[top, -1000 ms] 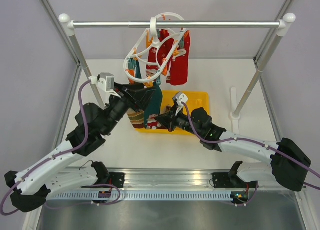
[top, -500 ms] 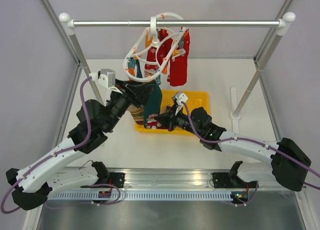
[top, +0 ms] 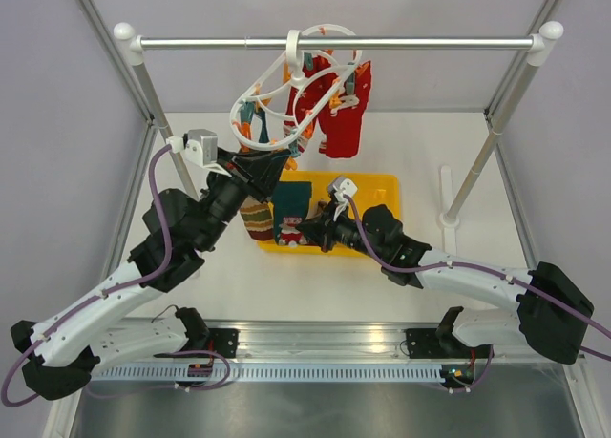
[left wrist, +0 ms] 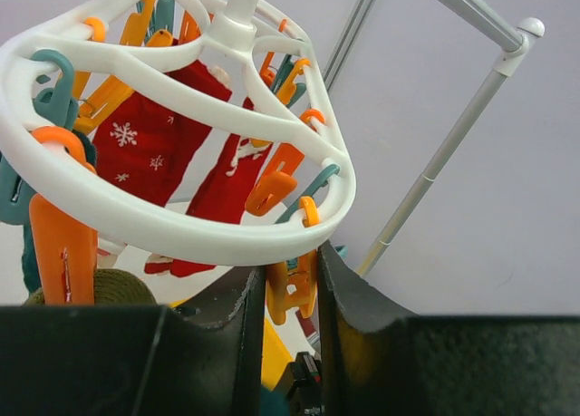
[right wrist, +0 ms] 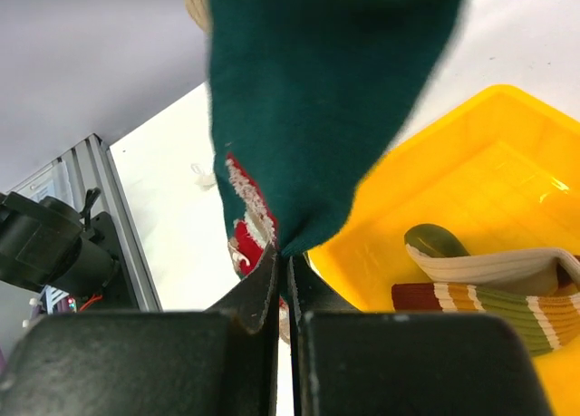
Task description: Remove the socks clipped to the hanger
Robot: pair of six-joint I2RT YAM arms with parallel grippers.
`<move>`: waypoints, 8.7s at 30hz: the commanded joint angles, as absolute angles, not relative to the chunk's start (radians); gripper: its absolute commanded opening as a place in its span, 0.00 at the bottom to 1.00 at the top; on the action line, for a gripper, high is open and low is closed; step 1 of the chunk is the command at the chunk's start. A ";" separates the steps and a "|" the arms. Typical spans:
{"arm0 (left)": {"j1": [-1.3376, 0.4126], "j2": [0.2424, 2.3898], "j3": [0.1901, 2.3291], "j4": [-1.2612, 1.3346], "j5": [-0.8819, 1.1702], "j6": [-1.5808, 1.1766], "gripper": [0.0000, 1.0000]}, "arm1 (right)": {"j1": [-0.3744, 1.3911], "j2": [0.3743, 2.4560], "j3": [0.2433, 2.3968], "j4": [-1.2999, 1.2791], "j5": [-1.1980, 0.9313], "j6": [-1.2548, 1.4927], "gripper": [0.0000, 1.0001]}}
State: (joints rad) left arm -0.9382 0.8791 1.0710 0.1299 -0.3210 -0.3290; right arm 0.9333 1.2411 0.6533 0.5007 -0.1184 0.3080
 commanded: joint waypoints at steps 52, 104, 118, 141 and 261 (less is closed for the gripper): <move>-0.943 0.917 1.134 0.129 -0.316 -0.328 0.02 | 0.896 1.476 0.847 0.592 -0.185 0.225 0.82; -0.950 0.876 1.077 0.074 -0.244 -0.353 0.64 | 0.956 1.511 0.730 0.862 -0.097 0.456 0.01; -0.950 0.700 1.006 -0.087 -0.265 -0.321 0.60 | 0.957 1.467 0.730 0.778 -0.087 0.416 0.01; -0.917 0.676 0.979 0.067 -0.224 -0.181 0.73 | 0.942 1.289 0.696 0.589 -0.259 0.360 0.01; -0.706 0.925 1.114 0.253 0.278 -0.377 0.02 | 0.617 1.382 0.951 0.546 -0.480 0.291 0.87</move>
